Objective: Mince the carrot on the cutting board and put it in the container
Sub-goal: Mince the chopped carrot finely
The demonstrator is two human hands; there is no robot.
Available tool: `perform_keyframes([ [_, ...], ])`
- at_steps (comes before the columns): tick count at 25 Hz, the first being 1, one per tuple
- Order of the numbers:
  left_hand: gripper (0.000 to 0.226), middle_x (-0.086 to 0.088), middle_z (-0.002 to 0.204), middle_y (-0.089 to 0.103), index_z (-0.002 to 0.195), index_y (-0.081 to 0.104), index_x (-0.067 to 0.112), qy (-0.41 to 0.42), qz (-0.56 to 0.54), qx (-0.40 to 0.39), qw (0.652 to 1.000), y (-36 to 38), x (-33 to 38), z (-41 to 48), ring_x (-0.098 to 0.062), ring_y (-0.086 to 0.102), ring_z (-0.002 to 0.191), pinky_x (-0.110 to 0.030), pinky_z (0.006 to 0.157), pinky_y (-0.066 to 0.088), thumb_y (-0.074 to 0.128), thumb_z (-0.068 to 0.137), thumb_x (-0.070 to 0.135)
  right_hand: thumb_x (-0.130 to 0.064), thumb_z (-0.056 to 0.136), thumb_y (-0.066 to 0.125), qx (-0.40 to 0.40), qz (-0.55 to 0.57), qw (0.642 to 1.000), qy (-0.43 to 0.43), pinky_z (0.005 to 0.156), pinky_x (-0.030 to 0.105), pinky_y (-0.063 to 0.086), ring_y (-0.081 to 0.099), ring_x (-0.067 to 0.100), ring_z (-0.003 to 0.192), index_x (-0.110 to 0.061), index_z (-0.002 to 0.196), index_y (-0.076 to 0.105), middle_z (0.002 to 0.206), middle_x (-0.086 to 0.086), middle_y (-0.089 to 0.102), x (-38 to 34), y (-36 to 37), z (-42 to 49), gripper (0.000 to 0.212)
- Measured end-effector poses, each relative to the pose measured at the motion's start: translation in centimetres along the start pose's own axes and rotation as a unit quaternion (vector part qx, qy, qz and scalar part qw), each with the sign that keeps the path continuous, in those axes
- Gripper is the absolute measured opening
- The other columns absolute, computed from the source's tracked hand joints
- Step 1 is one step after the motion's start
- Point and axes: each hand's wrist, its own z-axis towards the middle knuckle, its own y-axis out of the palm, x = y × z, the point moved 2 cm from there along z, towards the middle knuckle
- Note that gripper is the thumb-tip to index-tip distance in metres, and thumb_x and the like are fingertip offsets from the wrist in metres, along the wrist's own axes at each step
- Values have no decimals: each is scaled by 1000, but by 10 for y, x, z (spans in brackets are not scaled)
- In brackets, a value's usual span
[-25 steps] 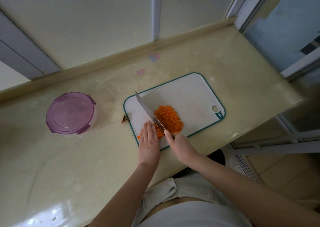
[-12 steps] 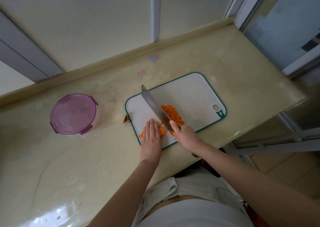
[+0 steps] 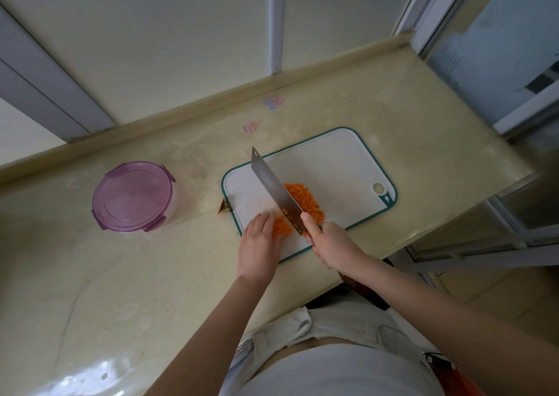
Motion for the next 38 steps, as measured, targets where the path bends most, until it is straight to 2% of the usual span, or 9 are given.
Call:
perform_keyframes([
  [5,34,-12,98,69,96,70,1,41,-3,-1,999,2,-1,0,-28,67,91,-34,78,56,82,64,1,-53,98,28,-8,-10,1000,3,46,23,25,33,12,43,-5,70,47,51,1,37,2,7,-7,59],
  [10,44,-11,101,68,101,69,0,68,42,-27,996,6,-3,-2,-26,65,98,-32,86,53,82,59,-3,-53,98,29,2,-25,1000,12,47,23,28,35,13,46,-10,60,43,52,0,40,7,12,-8,59],
  [15,52,-13,104,69,103,69,-1,66,63,-38,995,7,-2,-3,-26,65,102,-34,87,52,83,52,-7,-55,97,28,19,-72,997,21,51,28,33,44,18,54,-8,63,44,58,3,46,11,20,-2,60],
  [18,52,-13,102,69,101,69,-2,65,59,-33,996,6,-1,-4,-26,65,99,-34,85,53,82,51,-8,-52,98,28,21,-84,996,11,48,25,31,42,15,52,-11,58,39,56,2,44,11,24,-2,59],
  [21,53,-14,105,68,105,67,-2,63,51,-31,996,7,-2,-4,-27,64,103,-36,88,52,80,54,-9,-50,99,29,25,-83,996,-1,52,31,31,43,15,51,-10,56,40,54,2,44,12,24,-2,60],
  [26,48,-13,100,68,101,68,-2,75,45,-17,996,6,0,-4,-27,64,100,-33,87,52,80,55,-9,-45,100,33,30,-58,997,-41,46,21,29,43,15,48,-10,54,40,52,3,44,10,28,8,58],
  [30,43,-11,93,69,95,69,0,85,45,-7,995,4,0,-3,-25,65,93,-30,82,53,81,54,-8,-44,101,32,25,-52,998,-41,47,24,27,38,12,46,-15,49,35,49,-1,40,10,20,12,59],
  [33,44,-11,98,69,100,69,0,85,48,-19,995,9,-4,0,-26,65,99,-33,88,54,79,58,-8,-47,100,31,23,-54,998,-38,52,30,28,38,15,47,-16,49,35,49,0,40,11,15,18,60],
  [38,41,-10,103,69,102,69,2,71,24,-38,997,10,-6,-1,-26,64,103,-34,90,53,80,63,-5,-54,98,27,22,-37,999,-21,57,32,36,41,19,48,-7,58,43,52,3,43,14,11,20,63],
])
